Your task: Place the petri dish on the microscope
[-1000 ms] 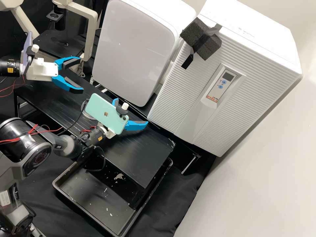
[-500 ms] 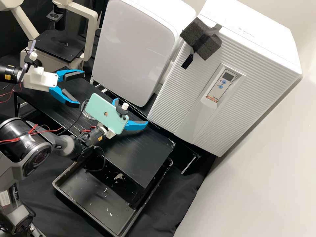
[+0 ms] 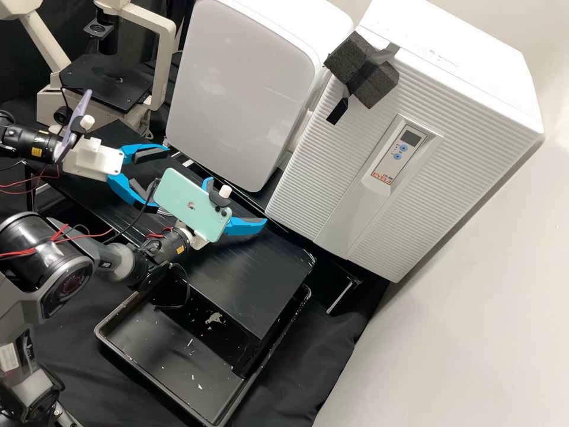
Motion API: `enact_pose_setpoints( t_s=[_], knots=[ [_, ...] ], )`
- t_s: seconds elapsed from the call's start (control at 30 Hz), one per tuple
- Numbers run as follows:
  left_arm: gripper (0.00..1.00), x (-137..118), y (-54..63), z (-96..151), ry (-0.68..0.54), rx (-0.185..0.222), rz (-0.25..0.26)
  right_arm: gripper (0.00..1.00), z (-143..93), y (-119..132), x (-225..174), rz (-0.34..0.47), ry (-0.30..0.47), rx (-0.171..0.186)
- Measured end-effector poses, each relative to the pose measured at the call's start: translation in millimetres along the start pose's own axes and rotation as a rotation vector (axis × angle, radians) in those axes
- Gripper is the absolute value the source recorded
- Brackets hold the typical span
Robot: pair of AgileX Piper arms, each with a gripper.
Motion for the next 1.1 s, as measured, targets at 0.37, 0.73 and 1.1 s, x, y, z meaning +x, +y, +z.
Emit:
enact_pose_setpoints(
  t_s=[0.37,0.73,1.1],
  knots=[
    [1.00,20.1,-17.2,-6.3,0.000,0.007,-0.053,1.00,0.0,0.0,0.0,0.000,0.000,0.000],
    [1.00,27.7,-22.9,-10.0,0.004,0.001,-0.066,1.00,0.0,0.0,0.0,0.000,0.000,0.000],
    [1.00,27.4,-24.5,-12.9,0.005,-0.096,-0.069,1.00,0.0,0.0,0.0,0.000,0.000,0.000]
  ],
)
